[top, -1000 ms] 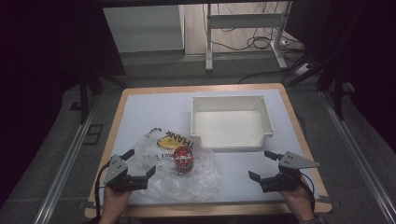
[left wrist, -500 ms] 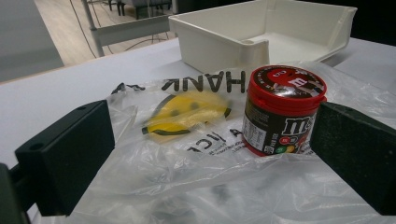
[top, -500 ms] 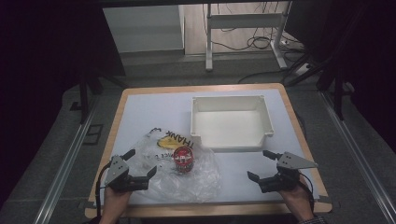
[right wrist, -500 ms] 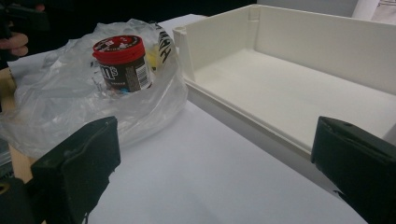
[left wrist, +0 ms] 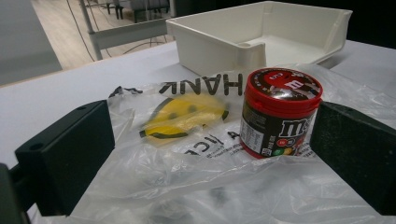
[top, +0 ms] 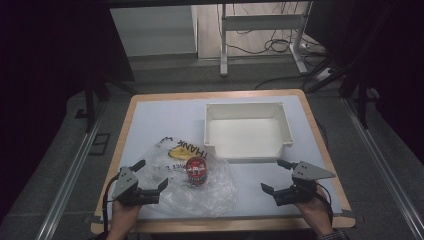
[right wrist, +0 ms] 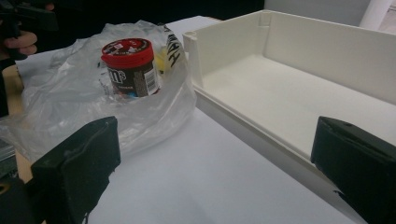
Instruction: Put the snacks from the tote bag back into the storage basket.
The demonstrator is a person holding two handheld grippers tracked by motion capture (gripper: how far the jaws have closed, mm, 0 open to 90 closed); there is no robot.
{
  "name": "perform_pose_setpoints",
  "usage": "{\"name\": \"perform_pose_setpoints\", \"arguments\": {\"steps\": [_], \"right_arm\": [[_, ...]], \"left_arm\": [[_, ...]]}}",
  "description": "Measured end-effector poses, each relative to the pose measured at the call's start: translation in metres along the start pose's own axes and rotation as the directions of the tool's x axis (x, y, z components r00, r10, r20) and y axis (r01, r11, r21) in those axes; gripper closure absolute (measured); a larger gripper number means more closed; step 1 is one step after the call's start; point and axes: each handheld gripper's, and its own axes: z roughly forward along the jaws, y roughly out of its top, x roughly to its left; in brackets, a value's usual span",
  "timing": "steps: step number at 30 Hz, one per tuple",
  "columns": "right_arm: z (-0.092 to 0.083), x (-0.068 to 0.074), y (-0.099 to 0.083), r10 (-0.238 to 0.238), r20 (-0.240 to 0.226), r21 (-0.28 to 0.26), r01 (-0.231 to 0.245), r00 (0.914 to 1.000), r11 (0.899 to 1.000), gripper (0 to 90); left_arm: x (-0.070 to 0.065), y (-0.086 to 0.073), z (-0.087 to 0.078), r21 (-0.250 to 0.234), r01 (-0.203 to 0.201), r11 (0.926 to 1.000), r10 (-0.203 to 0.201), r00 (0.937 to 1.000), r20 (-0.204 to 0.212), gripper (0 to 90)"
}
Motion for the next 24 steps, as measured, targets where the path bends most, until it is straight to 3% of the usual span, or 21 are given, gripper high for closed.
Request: {"name": "perform_pose_setpoints", "arguments": {"steps": [18, 24], "right_arm": [[0.012, 0.005, 0.010, -0.026, -0.022, 0.016, 0.026, 0.9994, 1.000, 1.7], [0.017, 0.007, 0.013, -0.032, -0.049, 0.016, 0.033, 0.9983, 0.999, 1.8]], "left_arm": [[-0.001, -0.001, 0.002, 0.002, 0.008, 1.0000, -0.008, 0.9999, 0.008, 0.0], [-0.001, -0.001, 0.002, 0.004, 0.012, 0.9999, -0.012, 0.9999, 0.010, 0.0]]}}
